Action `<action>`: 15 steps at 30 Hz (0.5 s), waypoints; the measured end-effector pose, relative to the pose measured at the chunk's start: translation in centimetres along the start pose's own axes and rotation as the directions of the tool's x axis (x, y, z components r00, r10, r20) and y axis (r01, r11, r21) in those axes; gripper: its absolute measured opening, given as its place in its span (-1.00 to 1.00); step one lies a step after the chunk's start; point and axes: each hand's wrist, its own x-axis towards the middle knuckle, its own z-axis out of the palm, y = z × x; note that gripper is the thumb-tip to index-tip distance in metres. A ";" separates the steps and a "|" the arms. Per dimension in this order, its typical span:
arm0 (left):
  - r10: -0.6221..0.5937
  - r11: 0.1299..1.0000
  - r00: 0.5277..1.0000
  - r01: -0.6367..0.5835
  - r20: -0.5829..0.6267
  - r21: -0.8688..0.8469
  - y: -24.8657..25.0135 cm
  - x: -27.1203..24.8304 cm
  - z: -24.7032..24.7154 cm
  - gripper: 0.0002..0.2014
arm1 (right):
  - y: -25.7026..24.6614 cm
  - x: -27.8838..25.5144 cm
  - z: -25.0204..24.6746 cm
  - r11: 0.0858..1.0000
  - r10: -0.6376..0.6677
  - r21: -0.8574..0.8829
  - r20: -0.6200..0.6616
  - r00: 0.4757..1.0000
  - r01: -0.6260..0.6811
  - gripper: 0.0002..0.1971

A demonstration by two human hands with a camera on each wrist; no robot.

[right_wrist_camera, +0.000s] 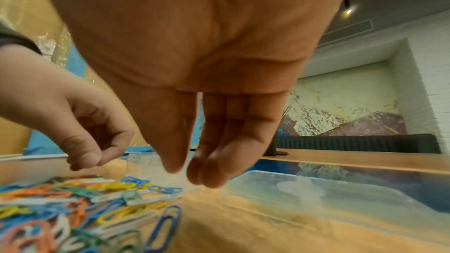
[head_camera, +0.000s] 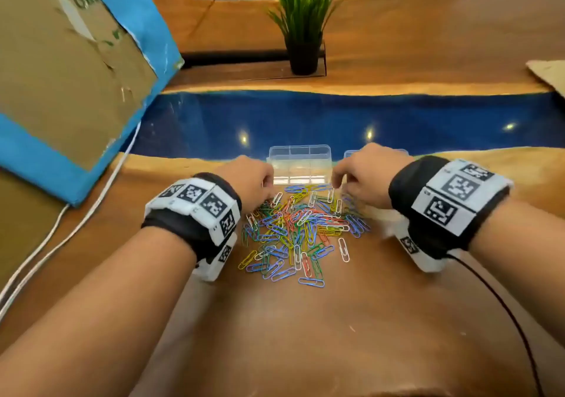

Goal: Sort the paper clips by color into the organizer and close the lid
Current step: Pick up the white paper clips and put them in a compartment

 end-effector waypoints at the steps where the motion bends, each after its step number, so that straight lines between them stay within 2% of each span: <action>1: -0.016 1.000 1.000 0.016 0.020 -0.006 -0.2 0.4 0.0 -0.92 | 0.0 0.3 -0.3 1.000 0.010 -0.021 0.032 0.999 -0.009 -0.73; 3: -0.021 1.000 1.000 0.021 0.020 0.002 -0.6 1.1 0.2 -0.94 | 0.1 0.9 -0.2 0.999 -0.021 -0.034 0.057 0.998 0.023 -0.72; 9: -0.011 0.998 0.999 0.013 -0.038 0.063 -0.4 0.8 -0.1 -0.86 | -0.8 1.8 0.4 0.990 -0.078 -0.109 0.115 0.990 0.091 -0.70; 12: -0.010 0.996 1.000 0.010 -0.004 0.089 0.0 0.8 -0.1 -0.85 | -1.0 1.8 0.6 0.987 -0.081 -0.126 0.112 0.990 0.095 -0.76; 15: -0.028 0.990 1.000 0.028 0.002 0.135 0.5 1.1 0.0 -0.70 | -1.0 1.7 0.7 0.986 -0.090 -0.130 0.098 0.991 0.103 -0.80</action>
